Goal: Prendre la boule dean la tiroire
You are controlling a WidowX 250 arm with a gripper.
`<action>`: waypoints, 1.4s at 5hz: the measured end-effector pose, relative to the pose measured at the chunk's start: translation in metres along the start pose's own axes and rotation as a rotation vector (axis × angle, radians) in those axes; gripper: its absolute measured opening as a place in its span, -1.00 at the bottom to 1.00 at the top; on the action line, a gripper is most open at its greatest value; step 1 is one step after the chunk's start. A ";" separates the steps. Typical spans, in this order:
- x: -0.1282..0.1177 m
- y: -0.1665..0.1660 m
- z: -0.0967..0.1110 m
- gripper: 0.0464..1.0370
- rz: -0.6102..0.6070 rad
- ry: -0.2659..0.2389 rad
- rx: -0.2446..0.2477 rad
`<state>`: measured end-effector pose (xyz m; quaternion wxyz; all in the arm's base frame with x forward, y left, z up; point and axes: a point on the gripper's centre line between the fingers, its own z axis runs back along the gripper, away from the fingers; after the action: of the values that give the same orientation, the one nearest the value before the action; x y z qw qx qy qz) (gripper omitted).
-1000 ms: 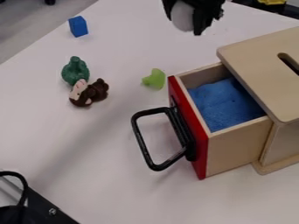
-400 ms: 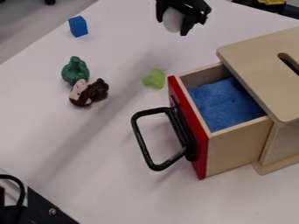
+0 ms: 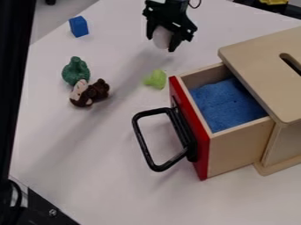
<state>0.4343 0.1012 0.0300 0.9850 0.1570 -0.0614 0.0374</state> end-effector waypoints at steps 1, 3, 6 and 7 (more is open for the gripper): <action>0.000 -0.005 -0.016 0.45 -0.023 0.038 -0.050; -0.002 0.002 -0.019 0.93 0.008 0.054 -0.097; -0.007 0.013 0.008 0.92 0.042 0.031 -0.069; -0.005 0.026 0.045 0.92 0.078 -0.038 -0.048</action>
<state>0.4219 0.1114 0.0795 0.9849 0.1315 -0.0869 0.0713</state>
